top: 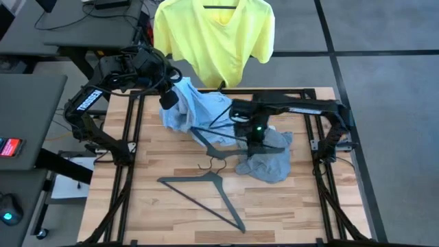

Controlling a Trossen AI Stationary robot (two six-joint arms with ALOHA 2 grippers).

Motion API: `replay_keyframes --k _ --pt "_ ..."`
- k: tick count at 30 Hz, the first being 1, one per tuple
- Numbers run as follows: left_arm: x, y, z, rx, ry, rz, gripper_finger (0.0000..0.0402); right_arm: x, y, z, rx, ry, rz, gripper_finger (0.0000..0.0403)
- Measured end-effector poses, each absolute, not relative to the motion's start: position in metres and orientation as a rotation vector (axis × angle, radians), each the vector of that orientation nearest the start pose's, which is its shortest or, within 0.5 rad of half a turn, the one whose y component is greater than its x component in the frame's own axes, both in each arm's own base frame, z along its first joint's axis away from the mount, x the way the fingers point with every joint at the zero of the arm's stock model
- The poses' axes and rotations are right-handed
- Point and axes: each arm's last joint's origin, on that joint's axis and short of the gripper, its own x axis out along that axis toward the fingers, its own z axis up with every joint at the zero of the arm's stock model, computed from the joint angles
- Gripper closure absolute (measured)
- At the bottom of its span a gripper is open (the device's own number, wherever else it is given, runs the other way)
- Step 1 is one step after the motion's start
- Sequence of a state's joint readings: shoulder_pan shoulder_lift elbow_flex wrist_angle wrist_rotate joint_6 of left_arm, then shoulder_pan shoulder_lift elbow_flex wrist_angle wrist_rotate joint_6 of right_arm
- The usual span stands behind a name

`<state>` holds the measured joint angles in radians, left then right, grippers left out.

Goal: Hang clothes
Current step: Hang the blue polo shirt on the rack

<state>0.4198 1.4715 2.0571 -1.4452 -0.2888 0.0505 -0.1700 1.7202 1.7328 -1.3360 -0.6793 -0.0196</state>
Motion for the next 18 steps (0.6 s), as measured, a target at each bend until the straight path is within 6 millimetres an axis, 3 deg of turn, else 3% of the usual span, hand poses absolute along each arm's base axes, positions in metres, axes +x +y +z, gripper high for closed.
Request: replay_keyframes --k 3,8,18 --pt "0.205 0.1 0.479 -0.023 0.882 0.647 0.0401 0.315 -0.036 0.358 0.571 1.105 0.445 0.0337" --pt "0.208 0.102 0.482 -0.056 0.83 0.667 0.0401 0.32 -0.038 0.378 0.588 0.874 0.436 0.0337" --pt "0.212 0.094 0.482 -0.091 0.806 0.651 0.0401 0.345 -0.053 0.347 0.661 0.775 0.358 0.0337"
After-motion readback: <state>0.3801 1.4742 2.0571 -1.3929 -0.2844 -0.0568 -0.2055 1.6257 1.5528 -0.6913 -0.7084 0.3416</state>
